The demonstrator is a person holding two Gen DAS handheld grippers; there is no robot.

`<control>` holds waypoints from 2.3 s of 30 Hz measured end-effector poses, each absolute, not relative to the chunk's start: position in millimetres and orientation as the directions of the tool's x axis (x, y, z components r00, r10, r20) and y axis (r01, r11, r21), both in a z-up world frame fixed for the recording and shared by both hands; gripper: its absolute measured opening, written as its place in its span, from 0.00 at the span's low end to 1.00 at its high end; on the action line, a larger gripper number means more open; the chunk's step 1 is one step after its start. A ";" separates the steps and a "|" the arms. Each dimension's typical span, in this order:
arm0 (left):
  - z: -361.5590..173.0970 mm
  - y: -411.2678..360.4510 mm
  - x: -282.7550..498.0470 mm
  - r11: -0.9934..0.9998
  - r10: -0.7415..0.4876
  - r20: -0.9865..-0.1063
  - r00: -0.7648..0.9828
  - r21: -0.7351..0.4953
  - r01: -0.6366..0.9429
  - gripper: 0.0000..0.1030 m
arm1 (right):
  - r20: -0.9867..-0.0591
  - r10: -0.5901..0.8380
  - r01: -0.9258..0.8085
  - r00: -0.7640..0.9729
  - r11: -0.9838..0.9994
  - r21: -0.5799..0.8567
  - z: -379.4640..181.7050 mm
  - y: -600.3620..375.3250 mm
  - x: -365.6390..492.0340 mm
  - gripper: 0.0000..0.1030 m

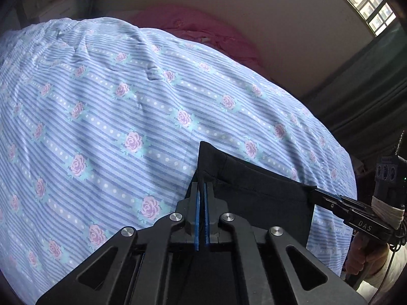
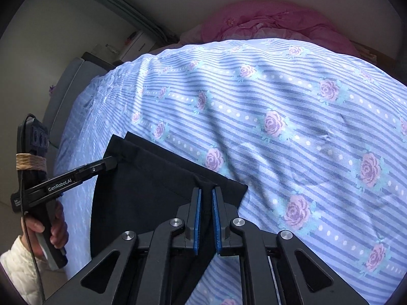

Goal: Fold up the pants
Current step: 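Grasp the folded trouser end with the left tool while the right tool grasps beside it, then lift the gripped trouser end with both tools and fold it over the rest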

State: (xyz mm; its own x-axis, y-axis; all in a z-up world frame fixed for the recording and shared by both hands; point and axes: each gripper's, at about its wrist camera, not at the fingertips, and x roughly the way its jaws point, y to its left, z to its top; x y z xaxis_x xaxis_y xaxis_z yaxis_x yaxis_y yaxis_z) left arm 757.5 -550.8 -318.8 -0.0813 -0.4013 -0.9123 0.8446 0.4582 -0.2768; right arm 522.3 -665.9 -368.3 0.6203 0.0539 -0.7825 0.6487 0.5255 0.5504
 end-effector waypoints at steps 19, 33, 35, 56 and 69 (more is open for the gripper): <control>-342.7 -585.4 764.3 0.425 -0.339 -0.934 -0.112 -0.258 0.868 0.31 | -0.783 0.069 0.685 0.618 0.441 0.579 -375.0 -666.5 494.6 0.39; -373.7 -590.3 784.4 0.463 -0.381 -0.884 -0.272 -0.437 0.771 0.36 | -0.684 0.169 0.605 0.709 0.353 0.714 -403.1 -686.4 508.6 0.36; -373.0 -593.3 781.2 0.467 -0.385 -0.877 -0.287 -0.454 0.759 0.25 | -0.697 0.158 0.610 0.700 0.374 0.698 -403.0 -685.0 511.5 0.26; -123.2 -486.0 715.9 0.450 -0.589 -0.807 0.045 -0.281 0.847 0.12 | -0.607 0.092 0.344 0.789 0.753 0.561 -178.3 -605.7 471.9 0.13; -73.6 -321.5 668.8 0.512 -0.626 -0.760 0.175 -0.230 0.828 0.12 | -0.567 0.142 0.122 0.811 0.907 0.402 -91.5 -461.3 454.0 0.13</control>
